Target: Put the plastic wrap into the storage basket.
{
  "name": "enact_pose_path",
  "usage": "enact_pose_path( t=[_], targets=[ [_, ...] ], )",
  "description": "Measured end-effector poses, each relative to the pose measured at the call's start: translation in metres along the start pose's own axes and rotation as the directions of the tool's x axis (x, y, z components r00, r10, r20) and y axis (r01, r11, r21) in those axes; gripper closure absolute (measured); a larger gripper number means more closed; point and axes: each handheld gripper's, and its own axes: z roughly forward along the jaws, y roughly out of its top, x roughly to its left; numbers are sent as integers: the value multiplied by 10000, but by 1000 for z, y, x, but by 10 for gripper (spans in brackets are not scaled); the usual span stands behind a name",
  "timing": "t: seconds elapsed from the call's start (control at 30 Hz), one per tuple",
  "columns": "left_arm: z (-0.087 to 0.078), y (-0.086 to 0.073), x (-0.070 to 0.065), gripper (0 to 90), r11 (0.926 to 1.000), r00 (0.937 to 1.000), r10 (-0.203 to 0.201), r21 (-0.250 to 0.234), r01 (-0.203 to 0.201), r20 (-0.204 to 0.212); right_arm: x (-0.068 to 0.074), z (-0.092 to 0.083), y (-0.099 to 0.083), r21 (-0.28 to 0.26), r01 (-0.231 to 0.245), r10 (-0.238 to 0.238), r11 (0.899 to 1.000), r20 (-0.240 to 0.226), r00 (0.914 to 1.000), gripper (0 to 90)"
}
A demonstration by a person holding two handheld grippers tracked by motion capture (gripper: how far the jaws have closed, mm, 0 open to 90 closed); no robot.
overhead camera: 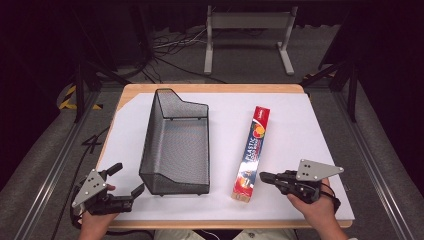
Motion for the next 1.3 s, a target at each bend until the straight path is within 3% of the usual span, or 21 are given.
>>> enact_pose_path(
  t=[0.33, 0.6, 0.93, 1.3],
  targets=[
    [0, 0, 0, 19, 10000, 10000, -26, -9, 26, -2, 9, 19, 10, -120, 172, -177, 9998, -449, 9988, 900],
    [0, -1, 0, 20, 10000, 10000, -33, 38, 33, -20, 16, 39, 14, 204, 83, -69, 9998, -685, 9976, 900],
    [0, -1, 1, 20, 10000, 10000, -54, 43, 54, -34, 21, 56, 6, 846, 4, 55, 9964, -695, 9976, 900],
    [0, -1, 1, 20, 9999, 10000, -91, 77, 91, -32, 31, 80, 2, 1750, 45, 39, 9846, -480, 9988, 900]
  ],
)
